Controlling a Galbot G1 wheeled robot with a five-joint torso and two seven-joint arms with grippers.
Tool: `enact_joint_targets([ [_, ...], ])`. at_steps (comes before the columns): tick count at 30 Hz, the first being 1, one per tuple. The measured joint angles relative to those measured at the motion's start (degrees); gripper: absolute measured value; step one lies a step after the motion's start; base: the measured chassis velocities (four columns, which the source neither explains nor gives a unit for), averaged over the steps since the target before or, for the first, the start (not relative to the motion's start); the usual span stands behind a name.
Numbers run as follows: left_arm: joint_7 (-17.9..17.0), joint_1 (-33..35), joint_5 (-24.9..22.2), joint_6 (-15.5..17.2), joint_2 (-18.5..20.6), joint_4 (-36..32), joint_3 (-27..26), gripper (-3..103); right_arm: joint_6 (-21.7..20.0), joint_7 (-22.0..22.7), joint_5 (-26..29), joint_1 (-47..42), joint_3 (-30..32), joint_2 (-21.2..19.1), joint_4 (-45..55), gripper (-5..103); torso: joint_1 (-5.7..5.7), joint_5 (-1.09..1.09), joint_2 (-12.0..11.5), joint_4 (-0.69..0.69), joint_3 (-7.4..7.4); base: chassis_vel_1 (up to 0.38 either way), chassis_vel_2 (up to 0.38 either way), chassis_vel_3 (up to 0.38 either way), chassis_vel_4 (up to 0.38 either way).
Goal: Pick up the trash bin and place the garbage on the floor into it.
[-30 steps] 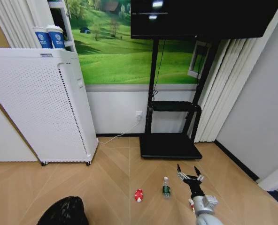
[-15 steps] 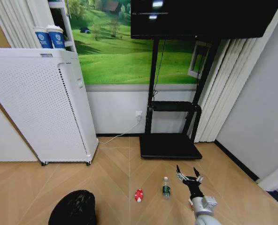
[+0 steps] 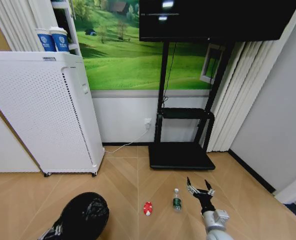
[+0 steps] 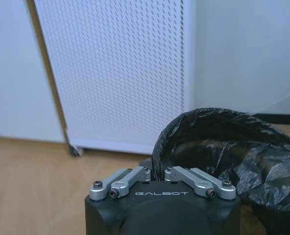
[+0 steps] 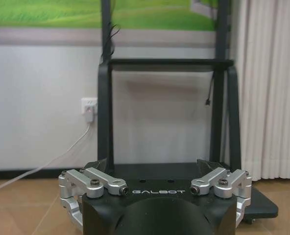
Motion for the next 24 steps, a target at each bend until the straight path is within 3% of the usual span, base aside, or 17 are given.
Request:
enact_joint_targets([
  [6,-1.9,-2.5,3.7,-1.7,1.7,1.7,-2.8,7,-0.2,-2.4,-4.0,4.4,-4.7,-3.8,-6.1,100,0.00,-0.01,0.0,0.01,0.01,0.000,0.000,0.000,0.000],
  [12,1.6,-1.9,7.2,-3.6,1.9,5.3,-7.9,7,2.3,-6.3,-7.2,9.1,-12.4,-8.4,-15.0,100,0.00,0.01,0.0,0.02,0.01,0.000,0.000,0.000,0.000],
  [24,3.2,-0.3,7.5,-8.3,-0.4,7.4,-12.1,7,2.2,-7.7,-11.4,8.8,-24.5,-8.4,-18.7,100,0.00,0.00,0.0,0.01,0.01,0.000,0.000,0.000,0.000],
])
